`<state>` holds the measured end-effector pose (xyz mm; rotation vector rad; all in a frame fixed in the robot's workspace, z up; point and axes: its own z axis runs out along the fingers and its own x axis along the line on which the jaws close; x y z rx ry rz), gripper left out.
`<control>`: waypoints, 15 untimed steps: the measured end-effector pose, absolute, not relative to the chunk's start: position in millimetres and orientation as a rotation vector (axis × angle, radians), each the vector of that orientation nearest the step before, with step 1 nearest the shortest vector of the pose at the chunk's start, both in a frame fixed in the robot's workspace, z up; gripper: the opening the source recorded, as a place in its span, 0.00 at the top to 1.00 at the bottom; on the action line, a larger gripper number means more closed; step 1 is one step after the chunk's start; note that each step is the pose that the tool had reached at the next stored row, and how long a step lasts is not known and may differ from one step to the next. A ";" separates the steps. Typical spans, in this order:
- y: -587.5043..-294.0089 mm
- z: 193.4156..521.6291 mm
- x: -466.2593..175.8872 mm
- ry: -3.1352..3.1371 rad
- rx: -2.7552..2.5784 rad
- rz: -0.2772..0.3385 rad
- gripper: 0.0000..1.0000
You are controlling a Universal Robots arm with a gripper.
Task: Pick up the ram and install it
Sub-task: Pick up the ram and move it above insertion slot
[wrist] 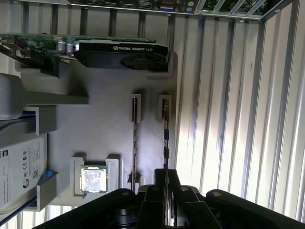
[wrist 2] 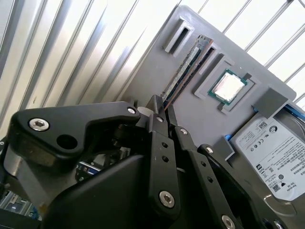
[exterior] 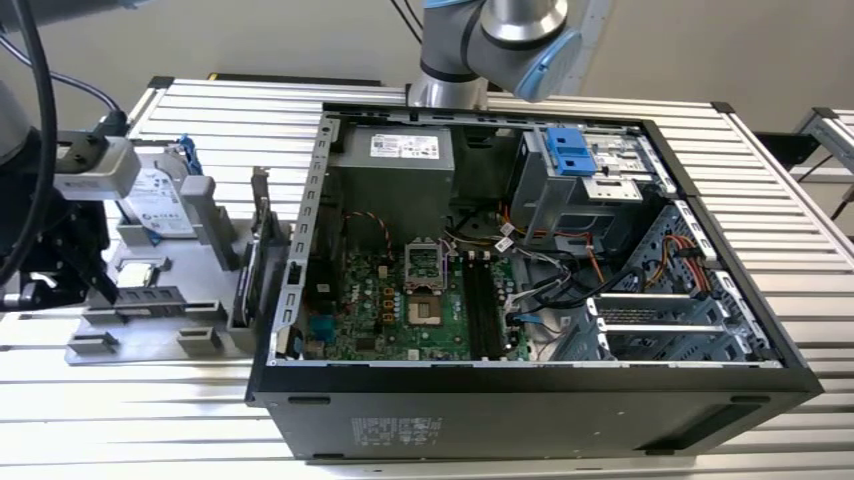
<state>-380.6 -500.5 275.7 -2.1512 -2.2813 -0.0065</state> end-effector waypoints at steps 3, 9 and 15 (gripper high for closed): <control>-500.5 279.2 -380.7 -2.281 -2.151 -0.006 1.00; -500.5 285.8 -380.8 -2.281 -2.151 -0.007 1.00; -500.5 292.5 -381.0 -2.281 -2.151 -0.007 1.00</control>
